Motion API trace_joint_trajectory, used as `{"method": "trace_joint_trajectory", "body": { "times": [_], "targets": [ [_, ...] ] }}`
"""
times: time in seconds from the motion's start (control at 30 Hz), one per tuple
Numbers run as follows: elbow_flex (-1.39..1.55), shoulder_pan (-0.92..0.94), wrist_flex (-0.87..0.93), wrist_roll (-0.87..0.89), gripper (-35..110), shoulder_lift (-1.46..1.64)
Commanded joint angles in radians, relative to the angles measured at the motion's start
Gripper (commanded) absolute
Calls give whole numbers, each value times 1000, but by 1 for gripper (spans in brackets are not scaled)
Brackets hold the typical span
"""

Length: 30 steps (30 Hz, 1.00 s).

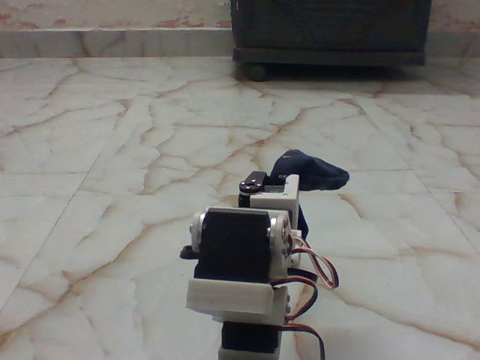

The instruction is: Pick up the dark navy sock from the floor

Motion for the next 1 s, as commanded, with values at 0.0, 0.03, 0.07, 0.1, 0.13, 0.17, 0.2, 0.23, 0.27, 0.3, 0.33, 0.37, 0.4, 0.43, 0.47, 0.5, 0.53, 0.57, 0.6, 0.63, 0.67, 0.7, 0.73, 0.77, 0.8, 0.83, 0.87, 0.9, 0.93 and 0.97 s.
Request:
{"method": "trace_joint_trajectory", "body": {
  "times": [0.0, 0.03, 0.07, 0.1, 0.13, 0.17, 0.2, 0.23, 0.27, 0.3, 0.33, 0.37, 0.4, 0.43, 0.47, 0.5, 0.53, 0.57, 0.6, 0.63, 0.67, 0.7, 0.73, 0.77, 0.8, 0.83, 0.87, 0.9, 0.93, 0.97],
  "targets": [
    [-2, 5, -11, 0, 0, 29],
    [-2, 5, -11, 5, 0, 29],
    [-2, 3, -9, 8, 0, 29],
    [-2, 3, -8, 9, 0, 29],
    [-2, 3, -5, 8, 0, 29],
    [-2, 3, 0, 8, 0, 29],
    [-2, 3, 2, 6, 0, 29],
    [-2, 2, 3, 6, 0, 29],
    [-2, 0, 2, 8, 0, 29],
    [-2, 2, 3, 8, 0, 29],
    [-2, 0, 2, 9, 0, 29],
    [-2, 0, 3, 9, 0, 29],
    [-2, 0, 5, 9, 0, 29],
    [-2, 0, 5, 11, 0, 29],
    [-2, -2, 6, 12, 0, 29],
    [-2, -2, 8, 11, 0, 29],
    [-2, -2, 8, 11, 0, 29],
    [-2, -2, 8, 9, 0, 29],
    [-2, -2, 0, 9, 0, 29],
    [-2, 0, -3, 11, 0, 29],
    [-2, 0, -3, 11, 0, 29],
    [-2, 0, -3, 11, 0, 29],
    [-2, 0, -3, 11, 0, 29],
    [-2, 0, -3, 11, 0, 29],
    [-2, 0, -2, 11, 0, 29],
    [-2, 0, -2, 11, 0, 29],
    [-2, 0, 3, 9, 0, 29],
    [0, 0, 6, 9, 0, 29],
    [-2, -2, 6, 9, 0, 29],
    [-2, -2, 6, 9, 0, 29]
  ]
}}
